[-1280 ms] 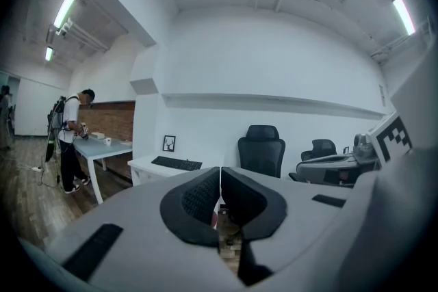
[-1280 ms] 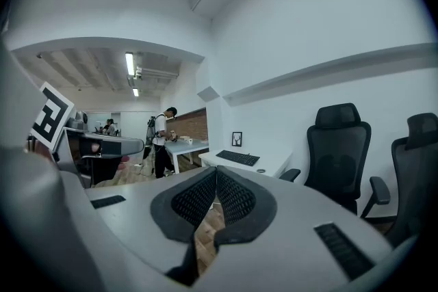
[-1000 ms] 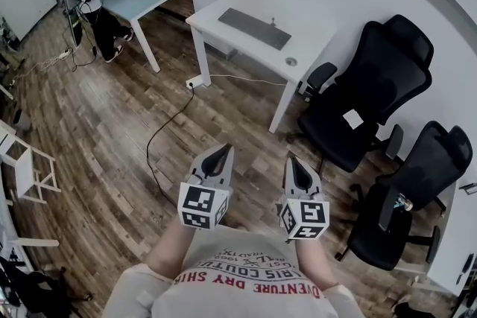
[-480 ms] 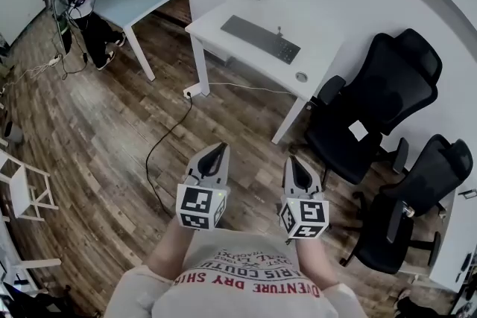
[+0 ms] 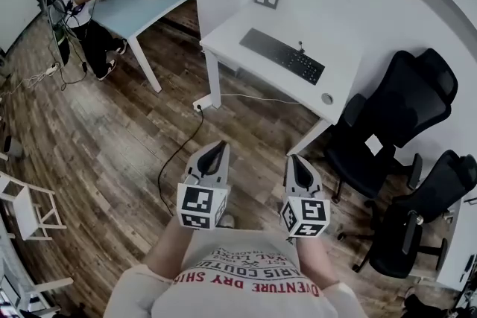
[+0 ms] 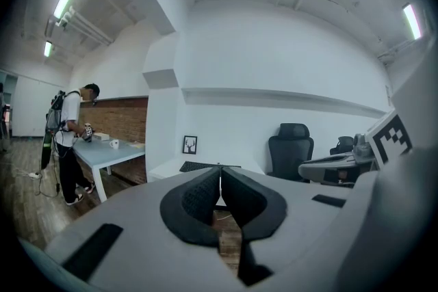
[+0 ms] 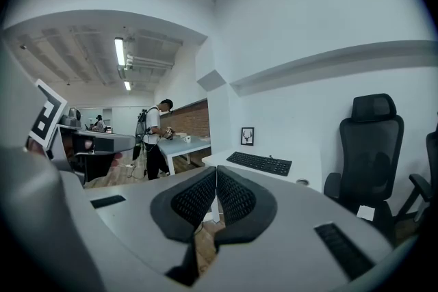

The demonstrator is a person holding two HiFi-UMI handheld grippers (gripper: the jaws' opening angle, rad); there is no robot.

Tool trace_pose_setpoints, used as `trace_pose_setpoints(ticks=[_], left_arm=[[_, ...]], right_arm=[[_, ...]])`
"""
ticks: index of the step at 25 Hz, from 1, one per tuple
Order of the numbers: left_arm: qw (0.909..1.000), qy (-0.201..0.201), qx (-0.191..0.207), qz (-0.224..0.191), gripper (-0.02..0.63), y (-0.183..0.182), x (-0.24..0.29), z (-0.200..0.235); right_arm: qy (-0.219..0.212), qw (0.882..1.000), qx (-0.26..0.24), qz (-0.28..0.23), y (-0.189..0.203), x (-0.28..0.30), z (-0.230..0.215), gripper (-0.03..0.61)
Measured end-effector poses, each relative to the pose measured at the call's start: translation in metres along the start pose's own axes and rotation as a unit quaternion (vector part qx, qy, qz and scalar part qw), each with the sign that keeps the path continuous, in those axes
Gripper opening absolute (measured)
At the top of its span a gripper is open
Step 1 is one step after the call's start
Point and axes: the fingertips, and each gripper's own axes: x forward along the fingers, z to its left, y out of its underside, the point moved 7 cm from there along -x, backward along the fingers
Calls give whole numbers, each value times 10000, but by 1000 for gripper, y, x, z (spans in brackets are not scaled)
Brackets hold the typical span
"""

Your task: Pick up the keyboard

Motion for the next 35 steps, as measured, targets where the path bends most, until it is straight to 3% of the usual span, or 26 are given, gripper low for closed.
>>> trace_pose_setpoints(ticks=[7,16,27,35], left_arm=[[9994,-82,-260,193,28,10,26,63],[9988,-143,-299,366,28,12,103,92],[9990,-344,-88,279,28,-37,257,112],[9992,-161,241,288,28,-62,378,94]], right_arm=[[-129,9995,-84,265,-1,61,31,26],[-205,9988,-68,441,-2,143,1,26],[-497,9983,-199,244,-48,276,-89,26],[-336,9992,-90,198,-67,344,-176,26]])
